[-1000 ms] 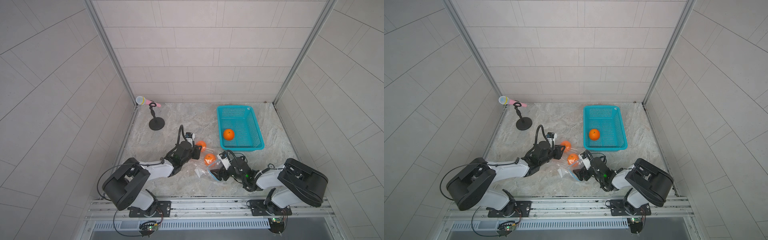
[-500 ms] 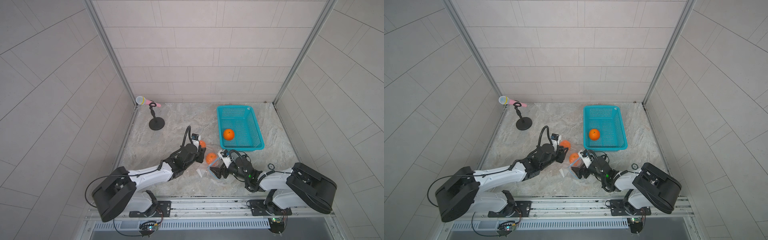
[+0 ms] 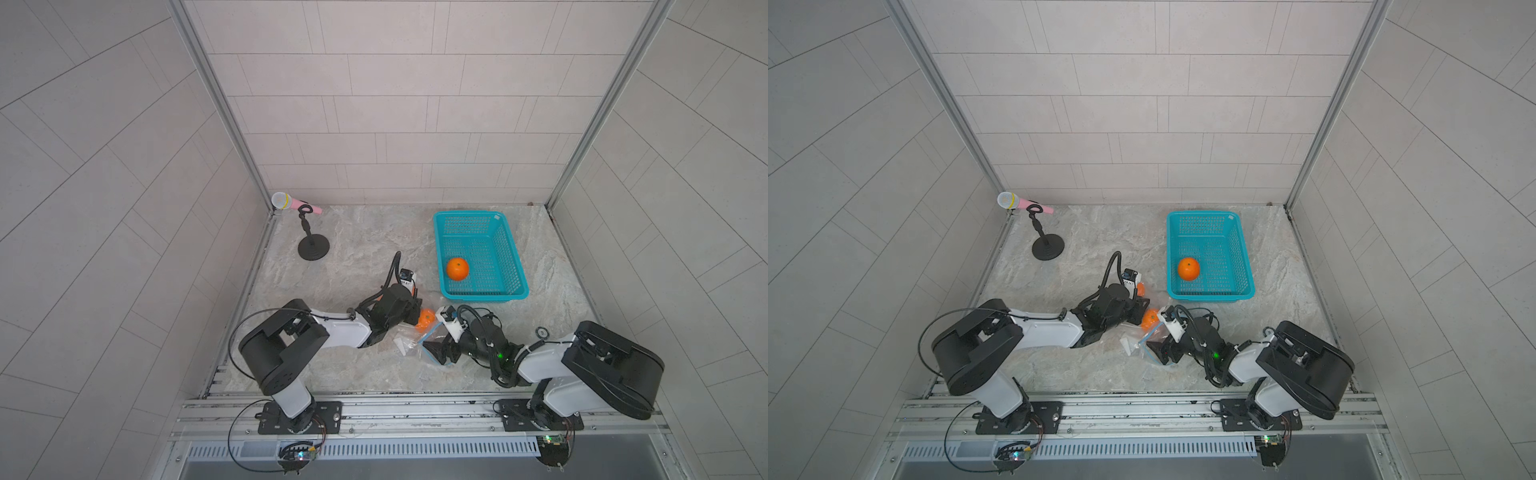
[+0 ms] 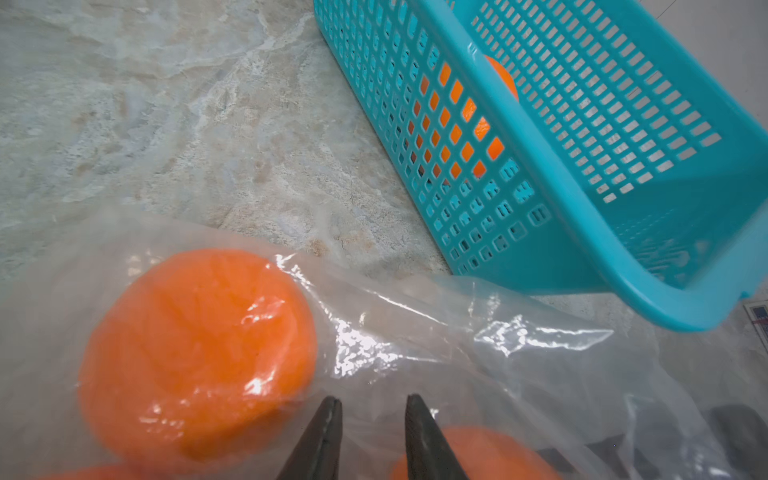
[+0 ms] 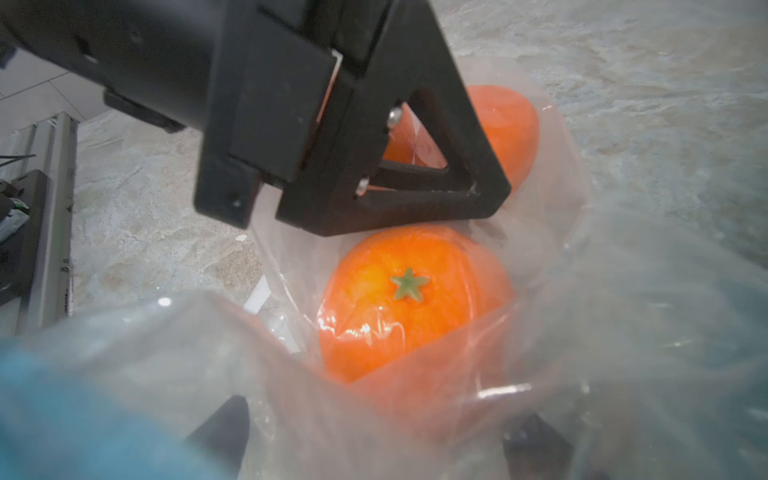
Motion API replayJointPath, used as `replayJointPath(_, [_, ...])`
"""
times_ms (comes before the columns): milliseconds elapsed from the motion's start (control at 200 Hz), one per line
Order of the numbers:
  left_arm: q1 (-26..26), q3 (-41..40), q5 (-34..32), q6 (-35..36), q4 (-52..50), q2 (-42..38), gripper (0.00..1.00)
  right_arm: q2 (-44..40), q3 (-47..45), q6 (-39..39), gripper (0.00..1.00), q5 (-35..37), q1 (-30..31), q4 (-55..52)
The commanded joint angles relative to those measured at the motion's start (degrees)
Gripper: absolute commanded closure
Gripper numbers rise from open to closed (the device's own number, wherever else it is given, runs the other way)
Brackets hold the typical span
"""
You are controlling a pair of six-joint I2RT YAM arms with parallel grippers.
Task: Open the zip-top bag and take out the orange
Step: Pick up the orange from the zipper food storage bag.
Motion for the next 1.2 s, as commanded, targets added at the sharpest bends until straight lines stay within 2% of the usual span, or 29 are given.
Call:
replayJointPath(0, [-0.2,0.5,-1.0,0.4,0.3,3.8,0.68,-4.0,3.2,-3.5,0.08,5.8,1.5,-13.5])
replayJointPath(70, [-0.3,0.5,-2.2,0.3,0.9,4.7,0.68,-4.7,3.9,-4.7,0.09,8.3,2.6,-17.1])
replayJointPath(255, [-0.3,0.5,-3.5,1.1,1.8,4.9,0.68,-1.3,4.4,-6.5,0.12,11.7,4.0,-15.8])
replayJointPath(340, [-0.4,1.6,-3.8,1.5,0.3,5.5,0.69,1.5,4.0,-7.9,0.12,13.8,4.4,-11.9])
replayJointPath(470, [-0.4,2.1,-3.7,2.0,0.7,7.5,0.69,8.4,-0.4,-9.0,0.12,18.5,4.4,7.3])
replayJointPath(585, [-0.4,2.7,-2.7,1.8,1.0,9.1,0.70,16.3,-2.1,-10.9,0.13,17.4,4.1,25.2])
replayJointPath(655, [-0.4,2.7,-2.6,2.1,0.9,9.3,0.70,20.9,-2.0,-10.9,0.15,17.4,3.9,32.0])
replayJointPath(750, [-0.3,2.6,-3.1,2.9,-0.4,8.8,0.70,22.3,-0.1,-10.8,0.16,17.0,3.9,32.1])
replayJointPath(886, [-0.4,1.5,-2.8,3.6,-0.7,8.0,0.71,16.4,-0.9,-10.3,0.15,17.4,4.0,31.4])
replayJointPath(1066, [-0.6,0.7,-1.7,3.6,-1.0,7.1,0.72,10.6,3.7,-12.2,0.14,18.1,3.8,17.9])
replayJointPath(1196, [-0.7,0.5,-1.6,3.7,-0.8,6.6,0.71,13.2,6.3,-12.2,0.13,17.0,3.6,15.8])
